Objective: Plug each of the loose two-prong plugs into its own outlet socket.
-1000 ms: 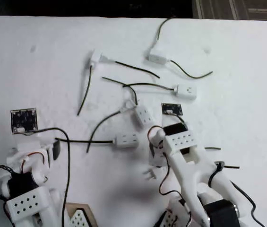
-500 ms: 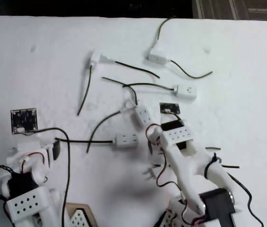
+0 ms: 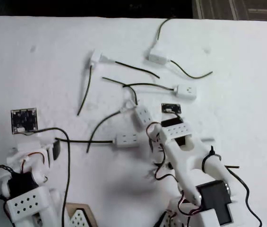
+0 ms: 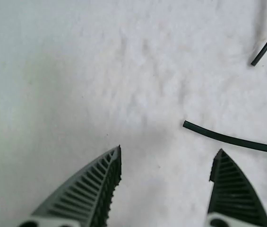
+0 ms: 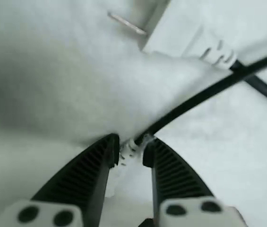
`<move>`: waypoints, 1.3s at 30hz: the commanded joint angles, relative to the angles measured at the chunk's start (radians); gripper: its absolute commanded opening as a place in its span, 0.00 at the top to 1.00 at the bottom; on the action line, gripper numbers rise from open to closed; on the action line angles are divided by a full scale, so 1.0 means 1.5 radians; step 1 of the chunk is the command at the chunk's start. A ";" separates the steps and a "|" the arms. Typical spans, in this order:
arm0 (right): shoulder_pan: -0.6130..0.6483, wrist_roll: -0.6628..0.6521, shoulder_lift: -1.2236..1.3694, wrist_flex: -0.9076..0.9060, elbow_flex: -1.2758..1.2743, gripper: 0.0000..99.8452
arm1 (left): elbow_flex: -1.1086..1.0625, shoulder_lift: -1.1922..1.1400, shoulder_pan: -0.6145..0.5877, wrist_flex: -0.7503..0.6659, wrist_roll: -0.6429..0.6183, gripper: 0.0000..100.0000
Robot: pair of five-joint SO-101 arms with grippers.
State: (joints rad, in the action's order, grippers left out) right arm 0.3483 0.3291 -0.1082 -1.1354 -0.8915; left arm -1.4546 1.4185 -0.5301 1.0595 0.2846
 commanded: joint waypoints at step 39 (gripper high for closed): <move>-0.084 -0.713 -0.209 0.004 0.060 0.81 | 0.004 0.008 -0.003 -0.012 0.002 0.70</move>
State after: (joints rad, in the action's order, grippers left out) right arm 0.2317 -0.7311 -0.4242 -1.1001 -0.8470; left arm -1.4546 1.4185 -0.5301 1.0595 0.2846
